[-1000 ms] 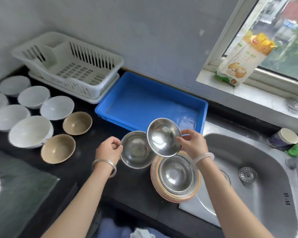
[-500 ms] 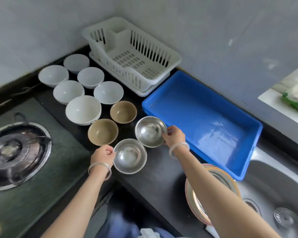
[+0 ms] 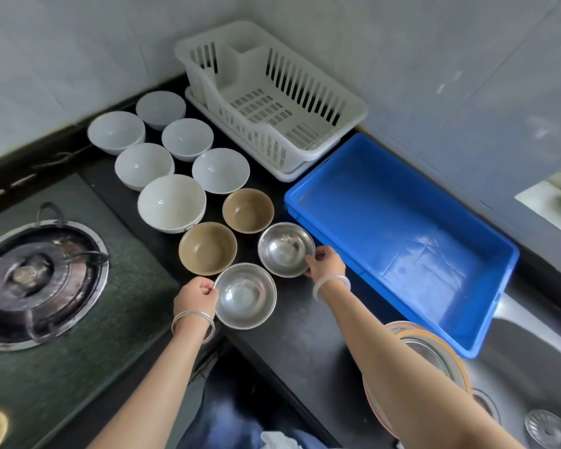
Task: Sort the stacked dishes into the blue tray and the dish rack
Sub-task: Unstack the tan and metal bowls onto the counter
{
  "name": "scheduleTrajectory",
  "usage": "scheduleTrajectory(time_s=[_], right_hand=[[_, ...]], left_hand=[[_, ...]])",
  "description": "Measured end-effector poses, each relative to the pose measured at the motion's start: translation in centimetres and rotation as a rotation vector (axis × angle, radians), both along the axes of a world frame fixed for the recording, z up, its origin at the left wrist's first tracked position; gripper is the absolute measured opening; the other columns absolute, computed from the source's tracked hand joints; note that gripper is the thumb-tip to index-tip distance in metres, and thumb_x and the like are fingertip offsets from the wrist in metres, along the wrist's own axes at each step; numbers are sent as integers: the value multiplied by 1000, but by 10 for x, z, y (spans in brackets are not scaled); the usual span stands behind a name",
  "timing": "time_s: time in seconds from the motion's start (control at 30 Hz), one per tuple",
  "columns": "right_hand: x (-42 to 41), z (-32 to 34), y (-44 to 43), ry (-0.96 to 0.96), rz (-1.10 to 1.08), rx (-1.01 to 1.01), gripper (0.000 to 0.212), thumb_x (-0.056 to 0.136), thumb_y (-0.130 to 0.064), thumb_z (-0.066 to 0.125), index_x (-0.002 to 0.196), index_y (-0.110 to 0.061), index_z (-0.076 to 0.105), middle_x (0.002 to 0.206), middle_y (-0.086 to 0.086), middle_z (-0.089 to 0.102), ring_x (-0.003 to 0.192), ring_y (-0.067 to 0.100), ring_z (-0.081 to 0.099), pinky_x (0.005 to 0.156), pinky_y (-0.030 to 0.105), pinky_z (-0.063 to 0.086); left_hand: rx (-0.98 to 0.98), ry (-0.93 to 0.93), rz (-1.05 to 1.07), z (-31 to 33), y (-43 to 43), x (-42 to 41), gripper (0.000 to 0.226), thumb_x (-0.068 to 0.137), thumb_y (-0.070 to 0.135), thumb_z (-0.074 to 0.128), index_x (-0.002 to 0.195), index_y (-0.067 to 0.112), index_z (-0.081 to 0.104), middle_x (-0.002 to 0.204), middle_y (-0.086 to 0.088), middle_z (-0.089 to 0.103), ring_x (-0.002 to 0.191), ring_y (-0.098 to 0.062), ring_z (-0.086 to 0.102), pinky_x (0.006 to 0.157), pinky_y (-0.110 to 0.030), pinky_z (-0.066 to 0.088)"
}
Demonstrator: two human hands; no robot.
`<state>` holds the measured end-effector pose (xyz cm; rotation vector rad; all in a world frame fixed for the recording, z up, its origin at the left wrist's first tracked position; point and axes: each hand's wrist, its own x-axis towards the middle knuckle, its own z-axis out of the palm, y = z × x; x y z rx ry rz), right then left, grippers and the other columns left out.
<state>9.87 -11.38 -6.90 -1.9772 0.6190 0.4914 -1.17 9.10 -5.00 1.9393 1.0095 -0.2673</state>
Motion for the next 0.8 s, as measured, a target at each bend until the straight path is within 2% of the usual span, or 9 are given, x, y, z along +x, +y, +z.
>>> scheduleTrajectory(time_s=[0.1,0.2,0.43,0.53,0.6,0.7,0.8], right_hand=[[0,-1,1,20,-36,74,12,89,-16,58,100,-18,53,82,-3,59,70,10,62,82,38,58],[-1,1,1,29,-64,138,17,91,-18,57,107,-16,55,90,0,62,75,12,64,81,36,58],[-9,11,-1,24,-3,151,32,94,-23,49,125,-15,53,94,1,64,87,17,66,84,34,56],[-17,20,-8,-9,74,73,36,94,-27,46,128,-18,51,104,0,64,92,17,64,87,35,54],[-25,29,-18,-95,92,38,31,94,-29,45,123,-22,55,107,-2,64,93,14,64,89,35,53],[-42,48,-40,-249,79,38,17,93,-27,46,101,-28,62,99,-7,67,87,10,66,83,32,53],[-65,64,-76,-309,31,-55,14,90,-26,50,85,-29,63,85,-7,67,81,18,66,76,33,52]], left_hand=[[54,-26,21,-1,-3,-1,8,84,8,56,87,13,62,89,-7,69,81,-27,62,75,-36,52],[102,-66,35,0,-7,-3,7,84,8,56,86,12,62,90,-8,70,80,-26,59,70,-33,47],[97,-122,47,5,-11,-7,20,87,8,52,103,9,64,105,-8,69,97,-29,60,78,-32,45],[98,-107,3,10,-12,-8,26,88,10,50,112,10,62,114,-7,68,105,-28,60,87,-35,46],[116,-90,-40,13,-14,-9,30,89,12,49,117,11,60,120,-7,65,111,-28,58,92,-36,45],[188,-91,-114,20,-20,-10,33,90,15,49,122,12,57,124,-10,62,113,-31,56,90,-38,44],[200,-147,-182,29,-37,-6,32,90,15,50,121,13,58,123,-10,62,113,-30,56,93,-37,43]])
